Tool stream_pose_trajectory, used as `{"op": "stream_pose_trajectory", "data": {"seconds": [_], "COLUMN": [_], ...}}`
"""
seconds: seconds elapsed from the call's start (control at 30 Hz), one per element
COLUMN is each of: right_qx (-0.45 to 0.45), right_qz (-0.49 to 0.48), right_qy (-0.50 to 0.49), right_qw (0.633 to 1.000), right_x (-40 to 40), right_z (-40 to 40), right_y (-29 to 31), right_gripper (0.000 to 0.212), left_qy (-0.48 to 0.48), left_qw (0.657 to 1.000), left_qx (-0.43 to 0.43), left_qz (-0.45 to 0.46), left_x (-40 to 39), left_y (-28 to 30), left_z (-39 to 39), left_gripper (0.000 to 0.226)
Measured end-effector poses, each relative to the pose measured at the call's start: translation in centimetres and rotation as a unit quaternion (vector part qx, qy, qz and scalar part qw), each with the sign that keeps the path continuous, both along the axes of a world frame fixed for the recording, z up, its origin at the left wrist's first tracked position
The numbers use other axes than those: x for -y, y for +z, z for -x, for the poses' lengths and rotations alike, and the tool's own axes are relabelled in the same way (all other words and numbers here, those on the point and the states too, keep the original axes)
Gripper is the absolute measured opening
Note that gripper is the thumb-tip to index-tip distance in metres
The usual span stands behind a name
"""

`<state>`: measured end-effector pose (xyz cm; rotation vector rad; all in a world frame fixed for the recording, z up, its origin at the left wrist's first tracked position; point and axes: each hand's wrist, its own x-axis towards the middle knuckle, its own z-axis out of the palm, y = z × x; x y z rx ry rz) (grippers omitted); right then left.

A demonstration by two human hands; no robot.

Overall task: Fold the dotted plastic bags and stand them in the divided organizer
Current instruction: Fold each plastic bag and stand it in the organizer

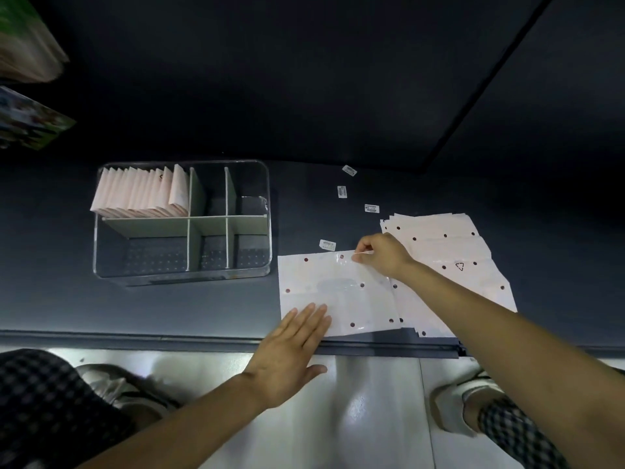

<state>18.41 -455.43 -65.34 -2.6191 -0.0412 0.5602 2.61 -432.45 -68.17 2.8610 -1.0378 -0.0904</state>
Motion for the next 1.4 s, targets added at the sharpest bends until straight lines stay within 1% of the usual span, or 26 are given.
{"op": "stream_pose_trajectory", "data": {"seconds": [0.1, 0.2, 0.27, 0.3, 0.33, 0.37, 0.43, 0.47, 0.5, 0.53, 0.57, 0.6, 0.67, 0.7, 0.8, 0.9, 0.97, 1.03, 1.1, 1.13, 1.2, 1.23, 1.27, 1.33, 1.37, 1.4], "right_qx": [0.024, 0.126, 0.194, 0.203, 0.197, 0.185, 0.154, 0.138, 0.125, 0.117, 0.115, 0.114, 0.115, 0.123, 0.177, 0.242, 0.263, 0.270, 0.233, 0.201, 0.113, 0.078, 0.049, -0.003, -0.041, -0.078], "right_qz": [-0.030, -0.051, -0.065, -0.082, -0.091, -0.079, -0.004, 0.044, 0.090, 0.119, 0.128, 0.115, 0.058, 0.040, 0.048, 0.074, 0.080, 0.086, 0.074, 0.062, 0.033, 0.013, -0.016, -0.097, -0.148, -0.196], "right_qy": [-0.052, -0.127, -0.128, -0.095, -0.034, 0.047, 0.207, 0.258, 0.282, 0.285, 0.273, 0.248, 0.194, 0.180, 0.178, 0.184, 0.187, 0.199, 0.189, 0.178, 0.168, 0.165, 0.155, 0.106, 0.074, 0.037], "right_qw": [0.998, 0.983, 0.971, 0.971, 0.976, 0.978, 0.966, 0.955, 0.947, 0.944, 0.946, 0.955, 0.973, 0.975, 0.967, 0.950, 0.943, 0.938, 0.951, 0.961, 0.979, 0.983, 0.987, 0.990, 0.985, 0.977], "right_x": [-0.2, -0.9, -1.1, -1.1, -1.0, -0.7, 0.0, 0.4, 0.9, 1.5, 1.9, 2.3, 2.6, 2.6, 2.5, 1.8, 1.4, 1.3, 1.3, 1.3, 1.7, 1.9, 2.1, 2.6, 2.8, 2.8], "right_z": [0.6, 1.7, 3.3, 4.5, 5.9, 7.6, 11.2, 12.7, 13.8, 14.6, 15.0, 15.2, 15.1, 14.9, 14.4, 13.8, 13.7, 13.6, 13.5, 13.3, 12.6, 12.2, 11.6, 10.4, 9.8, 9.2], "right_y": [-0.3, -0.2, 0.0, 0.0, -0.1, -0.5, -1.6, -2.1, -2.5, -2.9, -3.1, -3.2, -2.7, -2.4, -1.8, -1.0, -0.8, -0.9, -1.1, -1.1, -1.0, -0.8, -0.5, 0.5, 1.1, 1.6], "right_gripper": [0.012, 0.008, 0.013, 0.017, 0.022, 0.029, 0.050, 0.061, 0.069, 0.071, 0.070, 0.068, 0.062, 0.057, 0.040, 0.028, 0.024, 0.022, 0.026, 0.033, 0.045, 0.044, 0.038, 0.012, 0.009, 0.015], "left_qy": [-0.007, 0.012, 0.030, 0.028, 0.022, 0.018, 0.020, 0.022, 0.019, 0.016, 0.029, 0.058, 0.104, 0.114, 0.134, 0.132, 0.105, 0.079, 0.105, 0.128, 0.148, 0.161, 0.174, 0.211, 0.236, 0.262], "left_qw": [1.000, 0.999, 0.998, 0.998, 0.998, 0.998, 0.997, 0.997, 0.998, 0.998, 0.994, 0.985, 0.965, 0.959, 0.954, 0.960, 0.971, 0.981, 0.975, 0.968, 0.957, 0.948, 0.939, 0.915, 0.896, 0.872], "left_qx": [-0.001, -0.012, -0.033, -0.039, -0.035, -0.036, -0.042, -0.033, -0.042, -0.063, -0.104, -0.138, -0.154, -0.155, -0.155, -0.136, -0.101, -0.056, -0.088, -0.122, -0.160, -0.180, -0.199, -0.235, -0.254, -0.271], "left_qz": [-0.021, -0.033, -0.043, -0.050, -0.052, -0.057, -0.067, -0.066, -0.051, -0.018, 0.028, 0.085, 0.185, 0.209, 0.218, 0.205, 0.188, 0.170, 0.173, 0.180, 0.193, 0.210, 0.221, 0.253, 0.278, 0.312], "left_x": [-0.2, -0.3, -0.1, 0.0, 0.0, -0.1, -0.3, -0.4, -0.5, -0.6, -0.7, -0.9, -1.3, -1.5, -2.0, -2.1, -2.2, -2.2, -2.0, -2.0, -2.0, -2.1, -2.2, -2.7, -2.9, -3.1], "left_y": [-0.8, -1.0, -1.2, -1.4, -1.7, -1.9, -1.5, -1.3, -1.3, -1.5, -1.5, -1.5, -1.1, -0.9, -0.7, -0.4, 0.0, 0.1, 0.3, 0.4, 0.5, 0.8, 1.1, 1.6, 1.8, 1.8], "left_z": [0.6, 0.9, 1.1, 1.2, 1.2, 1.2, 0.8, 0.6, 0.4, 0.2, 0.0, -0.1, -0.2, -0.3, -0.5, -0.9, -1.0, -1.2, -1.6, -1.8, -2.3, -2.5, -2.7, -3.1, -3.4, -3.8], "left_gripper": [0.076, 0.077, 0.077, 0.077, 0.077, 0.076, 0.073, 0.072, 0.071, 0.069, 0.066, 0.060, 0.043, 0.035, 0.022, 0.014, 0.008, 0.013, 0.008, 0.008, 0.008, 0.009, 0.013, 0.021, 0.022, 0.023]}}
